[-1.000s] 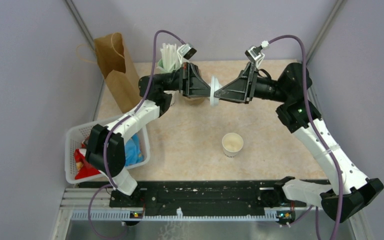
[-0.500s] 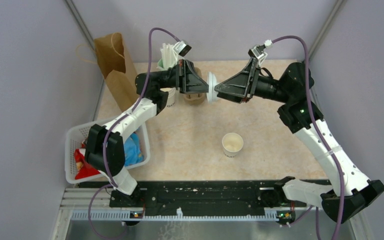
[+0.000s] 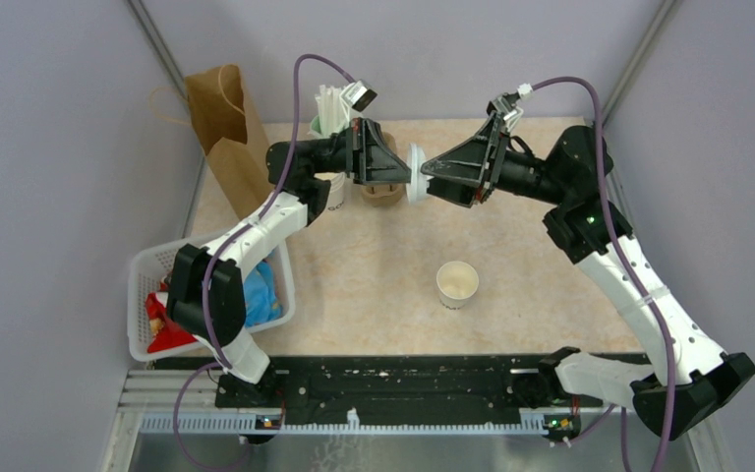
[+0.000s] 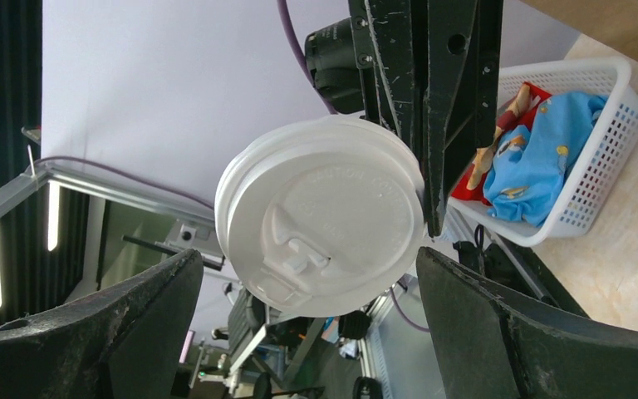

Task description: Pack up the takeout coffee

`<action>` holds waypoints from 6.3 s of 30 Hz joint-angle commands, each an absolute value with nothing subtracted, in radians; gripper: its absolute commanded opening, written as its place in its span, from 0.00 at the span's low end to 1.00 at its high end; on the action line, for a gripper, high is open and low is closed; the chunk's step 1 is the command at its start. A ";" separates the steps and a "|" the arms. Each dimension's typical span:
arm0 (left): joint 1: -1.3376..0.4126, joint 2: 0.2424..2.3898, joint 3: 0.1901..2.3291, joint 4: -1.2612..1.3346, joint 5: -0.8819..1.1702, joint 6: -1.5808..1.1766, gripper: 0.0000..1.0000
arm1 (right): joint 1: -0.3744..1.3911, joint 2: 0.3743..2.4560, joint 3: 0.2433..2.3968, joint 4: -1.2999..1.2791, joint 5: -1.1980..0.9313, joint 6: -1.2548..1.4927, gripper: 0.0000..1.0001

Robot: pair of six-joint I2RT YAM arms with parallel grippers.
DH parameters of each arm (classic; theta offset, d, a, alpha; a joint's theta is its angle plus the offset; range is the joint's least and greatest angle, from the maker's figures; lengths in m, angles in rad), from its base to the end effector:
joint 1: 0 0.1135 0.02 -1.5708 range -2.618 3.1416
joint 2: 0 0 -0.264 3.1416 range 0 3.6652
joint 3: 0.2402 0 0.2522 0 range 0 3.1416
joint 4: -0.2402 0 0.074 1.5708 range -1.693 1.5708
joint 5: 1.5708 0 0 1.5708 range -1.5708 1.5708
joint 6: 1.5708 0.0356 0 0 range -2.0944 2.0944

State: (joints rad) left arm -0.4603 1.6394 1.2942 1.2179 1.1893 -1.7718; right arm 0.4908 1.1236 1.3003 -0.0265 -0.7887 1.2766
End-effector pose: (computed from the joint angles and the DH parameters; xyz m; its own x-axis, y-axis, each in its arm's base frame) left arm 0.2944 -0.1829 0.4173 -0.8228 0.0008 -0.5684 0.5328 -0.3471 -0.7718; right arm 0.1948 0.1328 0.4685 -0.8717 0.2989 -0.3883 -0.4020 0.0169 0.9155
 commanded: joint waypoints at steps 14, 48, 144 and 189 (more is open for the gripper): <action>-0.458 1.620 1.318 1.255 1.184 -1.731 0.00 | 0.510 1.128 1.267 0.109 -0.797 1.378 0.95; -0.456 1.602 1.310 1.198 1.182 -1.683 0.01 | 0.509 1.143 1.293 0.036 -0.799 1.348 0.80; -0.431 1.153 1.000 -0.185 0.900 -0.687 0.98 | 0.760 1.425 1.259 -1.046 0.144 0.405 0.89; -0.435 1.152 0.988 -0.162 0.919 -0.696 0.98 | 0.799 1.471 1.337 -1.095 0.222 0.421 0.75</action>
State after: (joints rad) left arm -0.4294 1.1568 0.9714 -0.2100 0.9005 -0.6899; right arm 0.7963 1.4570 1.3167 -1.1046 0.2073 0.4194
